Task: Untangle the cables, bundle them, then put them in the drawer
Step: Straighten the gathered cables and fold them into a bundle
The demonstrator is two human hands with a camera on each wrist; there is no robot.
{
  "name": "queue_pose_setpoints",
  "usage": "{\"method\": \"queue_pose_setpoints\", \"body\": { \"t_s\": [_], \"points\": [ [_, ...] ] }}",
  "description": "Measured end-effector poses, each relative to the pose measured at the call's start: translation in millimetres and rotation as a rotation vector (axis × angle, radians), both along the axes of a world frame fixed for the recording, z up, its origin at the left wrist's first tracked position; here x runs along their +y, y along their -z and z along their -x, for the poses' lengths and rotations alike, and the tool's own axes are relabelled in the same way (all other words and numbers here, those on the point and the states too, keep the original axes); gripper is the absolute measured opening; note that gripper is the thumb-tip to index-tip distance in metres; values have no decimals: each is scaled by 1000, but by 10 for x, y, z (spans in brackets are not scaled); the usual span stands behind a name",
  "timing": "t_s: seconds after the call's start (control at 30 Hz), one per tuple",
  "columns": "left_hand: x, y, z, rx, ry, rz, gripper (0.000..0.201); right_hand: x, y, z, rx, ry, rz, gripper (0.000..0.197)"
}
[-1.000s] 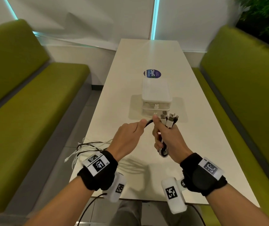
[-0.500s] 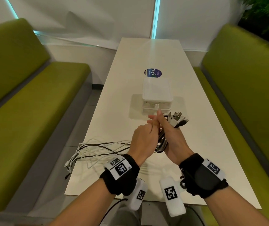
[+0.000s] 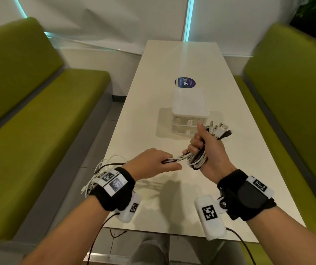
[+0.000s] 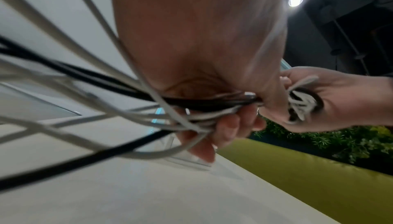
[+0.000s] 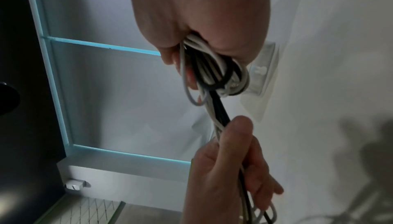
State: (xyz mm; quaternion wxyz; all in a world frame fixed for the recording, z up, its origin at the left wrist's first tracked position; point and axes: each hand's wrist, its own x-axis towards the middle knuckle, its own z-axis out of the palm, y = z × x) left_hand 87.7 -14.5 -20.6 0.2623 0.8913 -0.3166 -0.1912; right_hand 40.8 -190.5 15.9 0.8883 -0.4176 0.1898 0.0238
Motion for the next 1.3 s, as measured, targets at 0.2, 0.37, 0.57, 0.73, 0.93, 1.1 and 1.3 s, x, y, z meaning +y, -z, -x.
{"method": "queue_pose_setpoints", "body": {
  "t_s": [0.2,0.37,0.57,0.73,0.93,1.1,1.3],
  "points": [
    [-9,-29,-74,163,60,-64,36,62,33,-46,21,46,112,53],
    [-77,24,-7,80,124,-82,34,-6,60,-83,44,94,126,53],
    [24,67,-97,-116,69,-163,50,12,8,-54,-16,80,102,46],
    [261,-52,-292,23,-68,-288,55,-104,-3,-56,-38,75,110,46],
    [518,-266,-681,99,-106,-383,42,-113,1,-136,-67,63,166,47],
    [548,-195,-744,51,-185,-217,41,-237,-102,-255,-69,119,184,47],
    [684,183,-571,108,-189,-239,27,-504,-142,-287,-52,143,265,46]
  ]
}}
